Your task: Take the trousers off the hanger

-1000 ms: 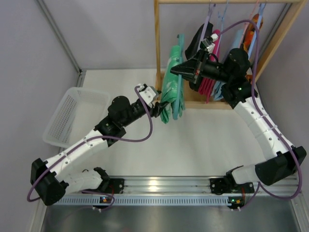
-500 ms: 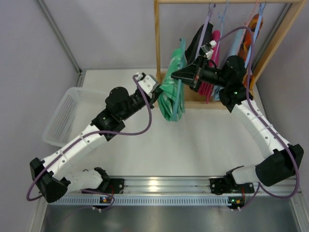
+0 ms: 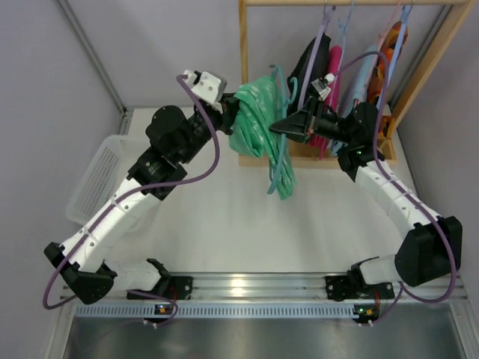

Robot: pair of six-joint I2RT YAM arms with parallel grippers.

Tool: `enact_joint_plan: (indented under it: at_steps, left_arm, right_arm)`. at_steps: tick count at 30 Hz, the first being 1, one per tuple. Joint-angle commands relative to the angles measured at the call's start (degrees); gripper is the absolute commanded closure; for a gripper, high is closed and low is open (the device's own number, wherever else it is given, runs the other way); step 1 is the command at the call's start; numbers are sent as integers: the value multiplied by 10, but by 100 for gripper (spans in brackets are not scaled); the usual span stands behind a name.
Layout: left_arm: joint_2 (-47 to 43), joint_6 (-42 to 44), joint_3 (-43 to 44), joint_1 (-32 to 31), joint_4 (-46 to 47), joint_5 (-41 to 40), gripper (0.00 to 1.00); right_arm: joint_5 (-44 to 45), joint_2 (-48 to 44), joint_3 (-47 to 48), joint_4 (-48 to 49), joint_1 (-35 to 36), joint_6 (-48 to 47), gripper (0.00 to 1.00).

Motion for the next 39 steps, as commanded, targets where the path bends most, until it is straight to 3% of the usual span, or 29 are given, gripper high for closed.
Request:
enact_joint_plan:
  at_steps: [1, 9, 15, 20, 25, 32, 39]
  left_arm:
    - [-3, -22, 79, 18, 104, -29, 100]
    - [19, -16, 176, 44, 105, -28, 100]
    - [28, -1, 224, 77, 112, -45, 100]
    - [16, -9, 238, 126, 105, -50, 100]
    - [-29, -16, 206, 182, 93, -61, 100]
    - [-132, -3, 111, 348, 75, -71, 100]
    - [-237, 2, -17, 504, 71, -139, 100]
  right_arm:
    - [-48, 1, -18, 97, -16, 19, 100]
    - [-54, 9, -63, 98, -22, 16, 100]
    - [-51, 5, -70, -43, -20, -98, 100]
    - [-45, 8, -75, -63, -14, -125, 100]
    - [-34, -3, -63, -62, -1, -124, 100]
    - [-25, -26, -49, -72, 17, -125, 100]
    - [-21, -25, -19, -77, 27, -127, 100]
